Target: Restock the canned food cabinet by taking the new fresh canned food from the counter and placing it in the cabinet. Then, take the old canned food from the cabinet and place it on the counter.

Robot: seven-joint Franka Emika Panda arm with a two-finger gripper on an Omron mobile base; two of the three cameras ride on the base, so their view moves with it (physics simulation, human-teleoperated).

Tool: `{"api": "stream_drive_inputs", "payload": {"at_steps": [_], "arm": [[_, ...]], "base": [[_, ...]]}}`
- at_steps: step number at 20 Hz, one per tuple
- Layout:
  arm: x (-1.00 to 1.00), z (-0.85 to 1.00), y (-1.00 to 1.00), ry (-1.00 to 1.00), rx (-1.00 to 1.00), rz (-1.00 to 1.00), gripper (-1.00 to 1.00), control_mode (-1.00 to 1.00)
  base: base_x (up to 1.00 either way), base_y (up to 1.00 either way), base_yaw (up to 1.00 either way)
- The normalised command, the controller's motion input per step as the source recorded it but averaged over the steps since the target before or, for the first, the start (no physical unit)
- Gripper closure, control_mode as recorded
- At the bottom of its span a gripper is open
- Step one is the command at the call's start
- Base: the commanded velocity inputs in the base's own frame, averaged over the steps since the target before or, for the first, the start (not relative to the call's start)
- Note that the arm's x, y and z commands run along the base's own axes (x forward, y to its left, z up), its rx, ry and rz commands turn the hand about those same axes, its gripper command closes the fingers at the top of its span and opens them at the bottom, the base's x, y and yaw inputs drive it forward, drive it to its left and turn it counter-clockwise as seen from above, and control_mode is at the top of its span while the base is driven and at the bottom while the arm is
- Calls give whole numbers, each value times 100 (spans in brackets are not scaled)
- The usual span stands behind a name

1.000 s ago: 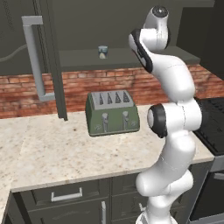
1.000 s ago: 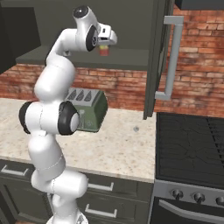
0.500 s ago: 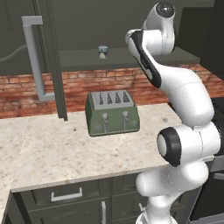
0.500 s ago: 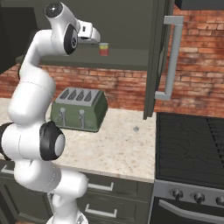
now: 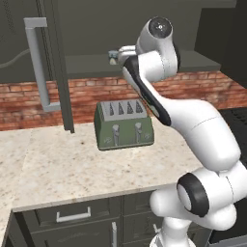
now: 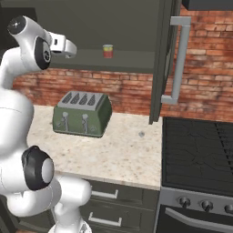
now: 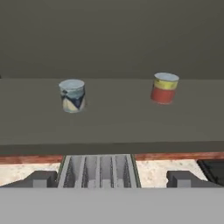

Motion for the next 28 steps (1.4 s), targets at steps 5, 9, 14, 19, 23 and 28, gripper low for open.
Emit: {"api": "stream_drive_inputs", "payload": {"at_steps": [5,9,14,19,23,28], "arm": [[13,0,90,1,0,0,-100,-100],[37,-2,42,8,0,8,-100,-100],[18,-9,2,0,0,3,-100,-100],[47,-25,0,0,0,0,-100,-100],[21,-16,-9,0,0,0,-100,-100],[16,-2,0,0,0,0,-100,-100]], "base": [[0,0,0],[0,0,0],[0,0,0],[0,0,0],[0,0,0],[0,0,0]]}}
